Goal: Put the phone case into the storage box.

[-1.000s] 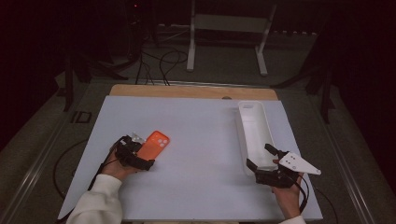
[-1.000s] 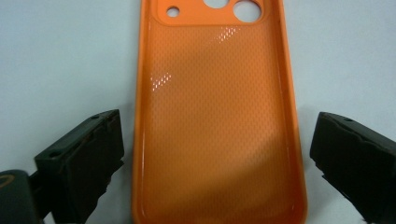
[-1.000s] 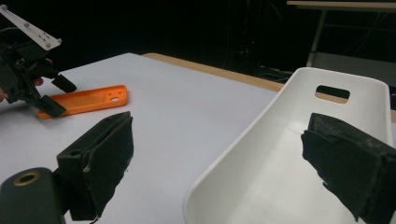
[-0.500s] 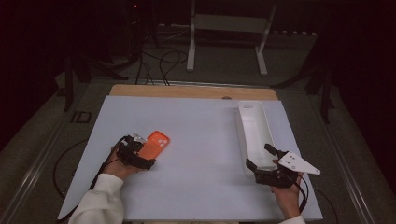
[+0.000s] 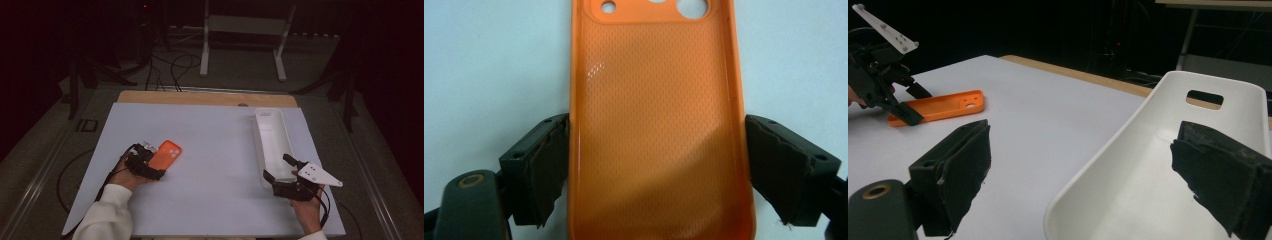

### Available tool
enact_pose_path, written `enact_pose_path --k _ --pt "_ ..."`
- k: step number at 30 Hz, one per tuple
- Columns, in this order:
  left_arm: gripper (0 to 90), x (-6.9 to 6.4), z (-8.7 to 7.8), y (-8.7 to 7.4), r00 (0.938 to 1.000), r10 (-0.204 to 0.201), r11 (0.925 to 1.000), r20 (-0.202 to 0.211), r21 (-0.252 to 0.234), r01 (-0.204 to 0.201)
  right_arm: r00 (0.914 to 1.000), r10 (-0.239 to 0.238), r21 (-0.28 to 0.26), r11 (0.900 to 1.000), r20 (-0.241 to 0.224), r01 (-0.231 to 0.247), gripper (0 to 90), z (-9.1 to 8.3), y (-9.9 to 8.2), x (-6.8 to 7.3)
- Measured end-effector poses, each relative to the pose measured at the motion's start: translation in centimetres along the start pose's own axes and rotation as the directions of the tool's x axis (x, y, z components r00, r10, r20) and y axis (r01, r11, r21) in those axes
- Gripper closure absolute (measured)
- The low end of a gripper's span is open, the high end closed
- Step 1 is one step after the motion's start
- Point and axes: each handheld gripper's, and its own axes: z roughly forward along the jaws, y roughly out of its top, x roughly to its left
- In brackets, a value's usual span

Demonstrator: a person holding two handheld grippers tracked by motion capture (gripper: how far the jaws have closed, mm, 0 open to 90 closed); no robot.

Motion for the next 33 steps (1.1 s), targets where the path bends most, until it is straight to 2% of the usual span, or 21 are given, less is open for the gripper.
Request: enact_pose_path --k 13,20,27,33 --pt "16.9 -0.6 -0.3 -0.1 0.9995 0.024 0.9988 -0.019 -0.043 -0.025 1.0 0.002 0.0 1.0 0.005 -0.002 8.6 -0.1 0.0 -0.1" --pt "16.8 -0.9 -0.7 -0.2 0.9993 0.016 0.9967 -0.034 -0.079 -0.019 1.0 0.003 0.001 1.0 0.004 -0.003 8.6 -0.1 0.0 -0.1" --pt "16.8 -1.2 -1.4 -0.2 0.999 0.012 0.9921 -0.044 -0.124 -0.017 1.0 0.004 0.002 1.0 0.004 -0.004 8.6 -0.1 0.0 -0.1" --pt "16.8 -1.6 -2.2 -0.4 0.9986 0.007 0.983 -0.052 -0.183 -0.016 1.0 0.006 0.002 1.0 0.003 -0.006 8.6 0.0 0.0 -0.1"
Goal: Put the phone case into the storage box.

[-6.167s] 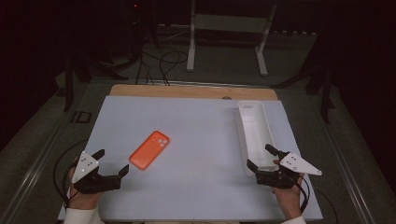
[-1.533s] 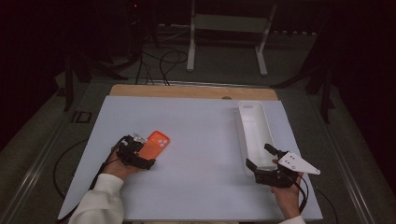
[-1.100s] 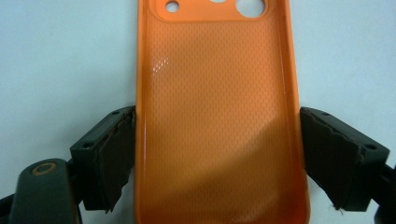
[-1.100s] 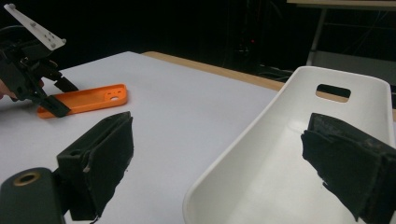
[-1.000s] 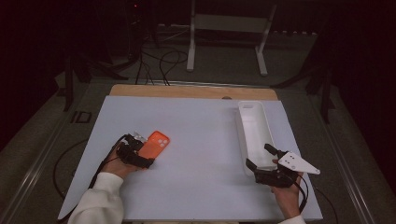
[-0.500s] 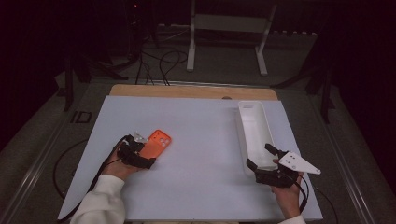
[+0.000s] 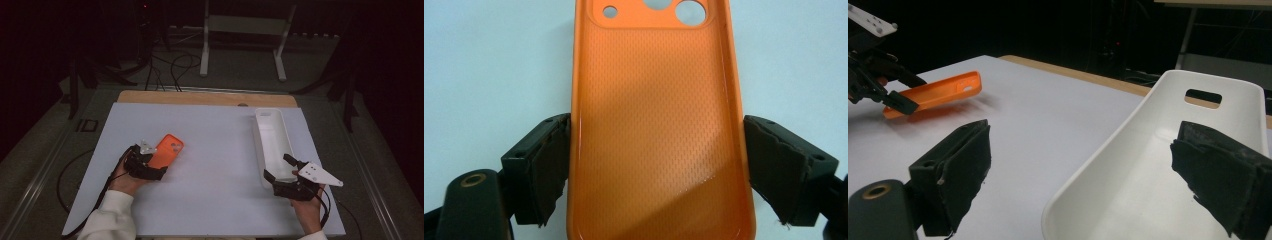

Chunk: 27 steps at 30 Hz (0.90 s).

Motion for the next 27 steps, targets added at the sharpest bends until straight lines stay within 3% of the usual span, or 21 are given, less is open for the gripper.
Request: enact_pose_path --k 10,27 --pt "16.7 -0.3 -0.9 -0.3 0.9996 -0.003 0.9975 -0.028 -0.071 0.001 1.0 0.005 0.007 1.0 0.004 -0.005 8.6 0.1 -0.1 0.0" --pt "16.8 -1.2 -1.8 -0.5 0.9991 -0.002 0.9841 -0.042 -0.178 -0.005 0.9997 0.023 0.025 0.9994 0.012 -0.023 8.6 0.4 -0.2 -0.1"
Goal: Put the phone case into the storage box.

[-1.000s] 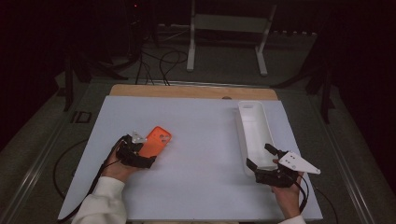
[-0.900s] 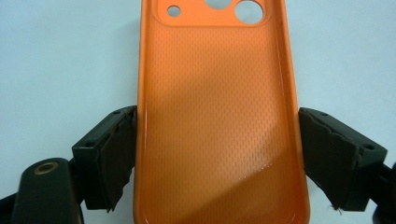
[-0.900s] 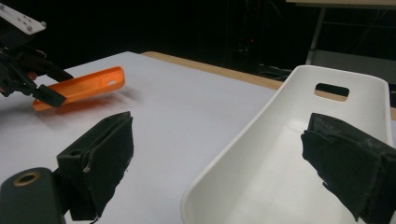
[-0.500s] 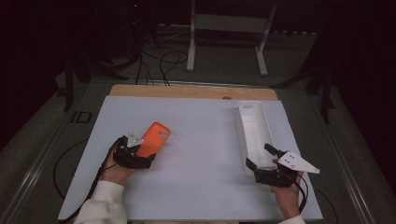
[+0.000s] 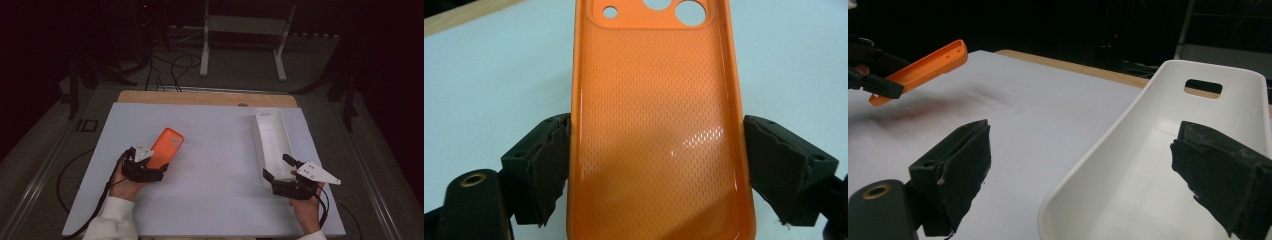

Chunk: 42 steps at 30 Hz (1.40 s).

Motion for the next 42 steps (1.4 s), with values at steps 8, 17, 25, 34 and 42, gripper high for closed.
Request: enact_pose_path --k 8,17,25,34,42 --pt "16.8 -0.2 -0.8 0.3 0.9999 0.003 0.9983 -0.011 -0.057 -0.003 1.0 0.002 0.008 1.0 0.001 -0.002 8.6 0.2 0.0 0.1" --pt "16.7 -1.1 -1.6 0.9 0.9995 0.028 0.9943 -0.016 -0.102 -0.03 0.9997 0.019 0.006 0.9998 -0.018 -0.019 8.6 0.3 0.2 0.1" --pt "16.8 -2.1 -2.6 1.6 0.998 0.06 0.985 -0.021 -0.161 -0.062 0.9992 0.018 -0.002 0.9998 -0.035 -0.018 8.6 0.5 0.6 0.2" --pt "16.7 -2.8 -3.2 2.1 0.9961 0.086 0.9774 -0.02 -0.192 -0.088 0.9984 0.02 -0.003 0.9998 -0.052 -0.02 8.5 0.4 1.0 0.2" --pt "16.7 -3.6 -3.7 2.4 0.9931 0.114 0.9703 -0.026 -0.212 -0.117 0.9966 0.02 0.005 0.9998 -0.08 -0.02 8.5 0.6 1.5 0.3"
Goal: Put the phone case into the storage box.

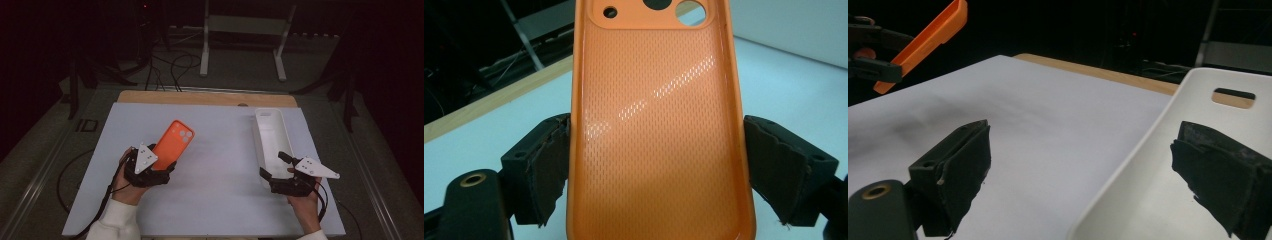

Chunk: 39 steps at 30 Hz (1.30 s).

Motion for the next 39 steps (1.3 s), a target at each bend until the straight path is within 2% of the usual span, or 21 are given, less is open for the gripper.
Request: enact_pose_path --k 11,14,21,39 --pt "16.7 -1.3 0.2 0.5 0.9991 0.042 0.999 0.005 -0.018 -0.042 0.9982 -0.001 0.002 1.0 -0.06 0.001 8.6 0.7 1.1 0.3" --pt "16.7 -1.9 0.2 0.8 0.9976 0.07 0.9974 0.001 -0.018 -0.07 0.9972 -0.005 0.006 1.0 -0.074 0.006 8.5 1.0 1.3 0.4" --pt "16.7 -3.1 0.4 1.4 0.9948 0.099 0.9946 0.024 -0.032 -0.099 0.995 -0.005 0.016 0.9999 -0.1 0.006 8.5 1.7 1.5 0.8" --pt "16.7 -4.4 1.0 2.0 0.9913 0.128 0.9907 0.029 -0.049 -0.127 0.9854 0.006 0.047 0.9989 -0.17 0.002 8.5 3.9 2.4 1.8"
